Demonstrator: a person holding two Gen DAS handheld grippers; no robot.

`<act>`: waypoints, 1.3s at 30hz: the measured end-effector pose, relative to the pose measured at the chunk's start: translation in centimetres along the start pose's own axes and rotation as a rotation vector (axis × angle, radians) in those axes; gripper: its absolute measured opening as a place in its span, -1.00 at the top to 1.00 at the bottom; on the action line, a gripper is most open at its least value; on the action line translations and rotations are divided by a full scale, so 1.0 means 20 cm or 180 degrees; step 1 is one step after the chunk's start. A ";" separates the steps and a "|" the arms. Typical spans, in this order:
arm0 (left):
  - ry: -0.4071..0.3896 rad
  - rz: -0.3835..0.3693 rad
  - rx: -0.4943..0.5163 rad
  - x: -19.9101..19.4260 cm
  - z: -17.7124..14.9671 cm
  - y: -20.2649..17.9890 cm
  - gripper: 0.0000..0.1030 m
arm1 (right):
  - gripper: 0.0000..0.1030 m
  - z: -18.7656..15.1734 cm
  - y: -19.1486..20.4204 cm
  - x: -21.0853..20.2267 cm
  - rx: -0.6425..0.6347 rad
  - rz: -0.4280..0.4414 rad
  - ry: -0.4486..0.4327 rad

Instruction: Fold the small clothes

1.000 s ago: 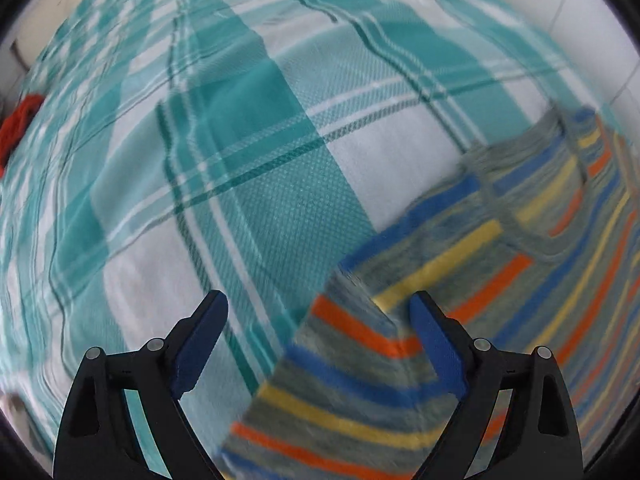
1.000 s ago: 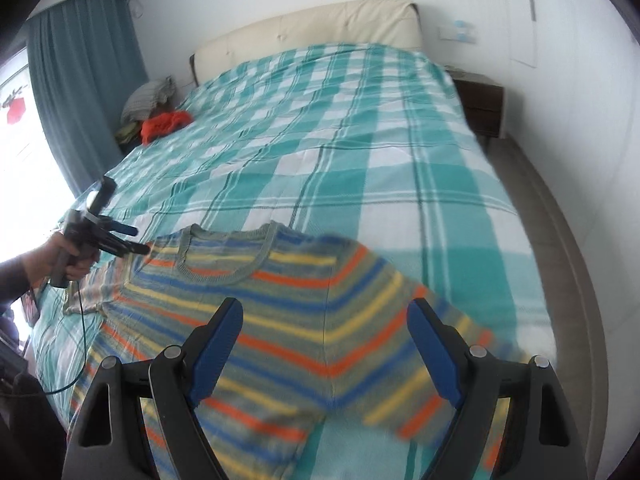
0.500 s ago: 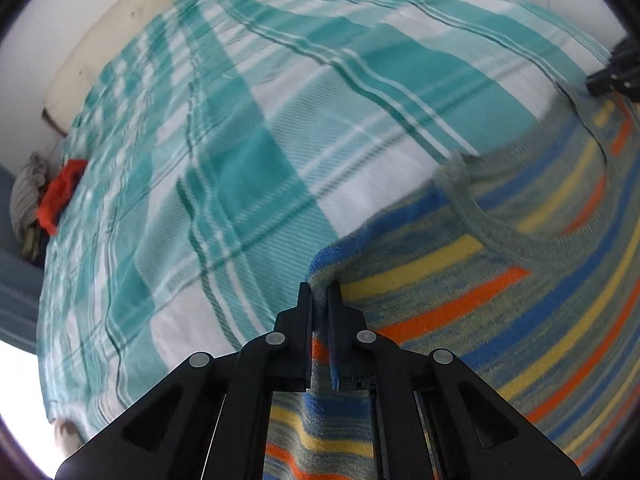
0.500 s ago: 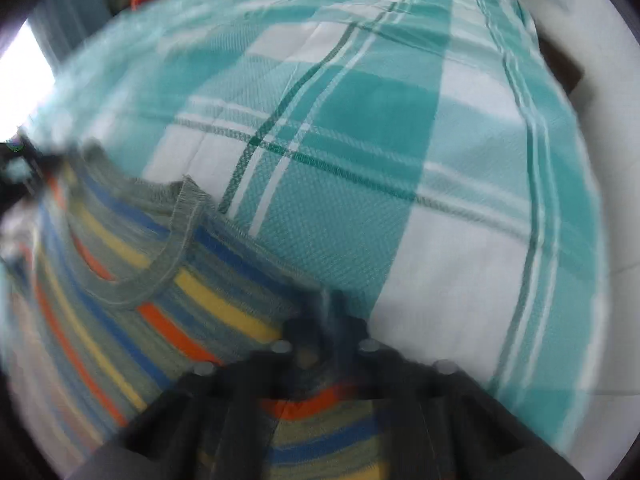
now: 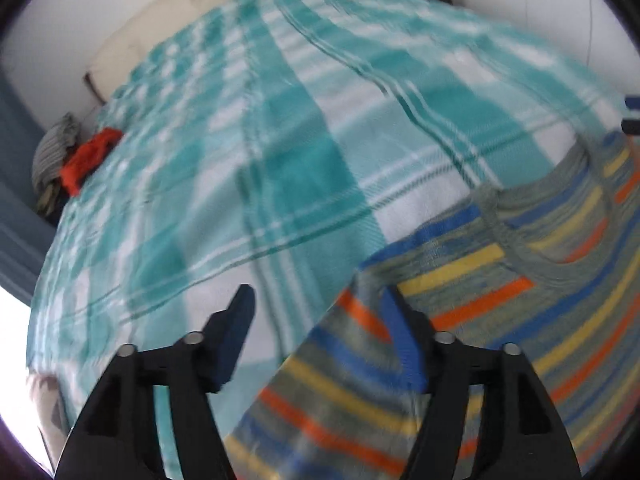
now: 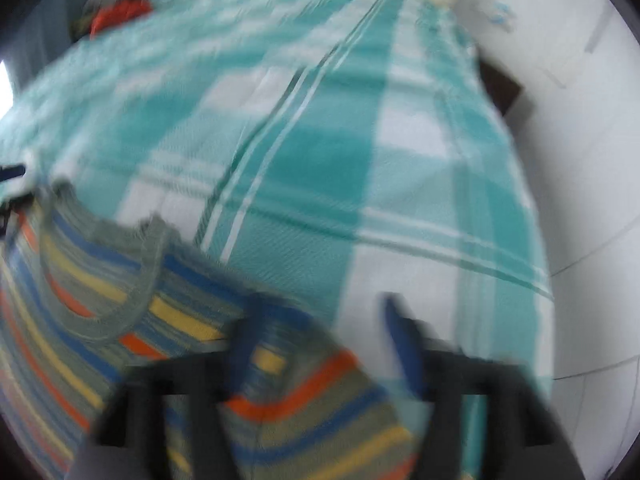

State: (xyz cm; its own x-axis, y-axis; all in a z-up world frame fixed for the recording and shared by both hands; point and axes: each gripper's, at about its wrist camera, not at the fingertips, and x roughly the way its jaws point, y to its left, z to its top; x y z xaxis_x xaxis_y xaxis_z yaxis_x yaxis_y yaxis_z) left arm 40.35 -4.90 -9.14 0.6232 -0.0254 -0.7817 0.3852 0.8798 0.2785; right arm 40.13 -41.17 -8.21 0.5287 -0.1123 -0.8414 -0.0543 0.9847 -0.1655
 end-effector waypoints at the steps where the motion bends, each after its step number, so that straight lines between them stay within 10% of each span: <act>1: -0.0064 -0.0050 -0.0121 -0.11 -0.04 0.05 -0.55 | -0.38 0.00 -0.03 -0.08 0.0057 0.0012 -0.0116; 5: -0.0233 -0.0234 -0.0520 -0.59 -0.32 0.18 -0.72 | -0.75 -0.18 -0.09 -0.49 0.0129 -0.0113 -0.0497; 11: -0.0302 -0.0498 -0.0766 -1.21 -0.87 0.09 -0.88 | -0.80 -0.77 0.00 -1.00 0.0285 -0.0052 -0.0872; 21: -0.0313 -0.1093 -0.1421 -1.50 -1.34 -0.30 -0.88 | -0.90 -1.63 0.57 -1.43 0.1201 0.0508 -0.0897; 34: -0.0797 -0.0539 -0.1609 -1.67 -1.46 -0.36 -0.95 | -0.99 -1.70 0.76 -1.86 0.1185 0.0591 -0.1644; 39: -0.0654 -0.0424 -0.1361 -1.62 -1.52 -0.38 -0.98 | -0.99 -1.72 0.83 -1.75 0.1243 0.0451 -0.1470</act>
State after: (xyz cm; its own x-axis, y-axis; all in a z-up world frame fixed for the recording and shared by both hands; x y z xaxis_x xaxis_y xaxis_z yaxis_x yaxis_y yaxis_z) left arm -3.45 3.75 -2.84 0.7253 -0.2062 -0.6568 0.1837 0.9775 -0.1040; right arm -8.43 -25.40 0.67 0.8557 0.0064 -0.5175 0.1169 0.9717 0.2053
